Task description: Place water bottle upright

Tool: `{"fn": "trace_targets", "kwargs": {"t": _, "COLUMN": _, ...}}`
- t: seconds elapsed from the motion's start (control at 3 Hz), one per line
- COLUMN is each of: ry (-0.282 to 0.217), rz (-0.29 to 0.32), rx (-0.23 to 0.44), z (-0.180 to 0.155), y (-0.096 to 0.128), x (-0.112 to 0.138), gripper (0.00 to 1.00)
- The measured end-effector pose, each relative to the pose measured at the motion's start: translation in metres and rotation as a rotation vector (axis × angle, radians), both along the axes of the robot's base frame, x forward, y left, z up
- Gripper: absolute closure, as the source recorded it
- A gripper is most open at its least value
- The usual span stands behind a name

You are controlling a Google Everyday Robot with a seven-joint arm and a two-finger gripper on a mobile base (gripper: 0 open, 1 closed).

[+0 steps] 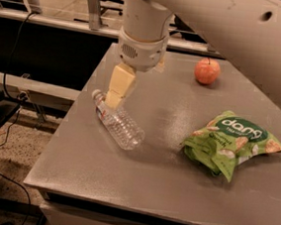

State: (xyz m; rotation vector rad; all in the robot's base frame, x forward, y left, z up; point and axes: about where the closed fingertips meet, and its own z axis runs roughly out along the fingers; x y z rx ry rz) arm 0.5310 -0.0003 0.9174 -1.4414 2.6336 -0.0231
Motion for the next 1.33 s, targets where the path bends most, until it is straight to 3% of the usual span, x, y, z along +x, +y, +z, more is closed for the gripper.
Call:
{"fn": "trace_targets", "kwargs": {"t": 0.67, "ry": 0.06, "rz": -0.021, "rx": -0.005, "z": -0.024, "y": 0.038, "x": -0.004, "gripper": 0.0}}
{"fn": "trace_targets", "kwargs": {"t": 1.33, "ry": 0.102, "rz": -0.043, "rx": -0.036, "z": -0.052, "y": 0.051, "x": -0.002, "gripper": 0.0}}
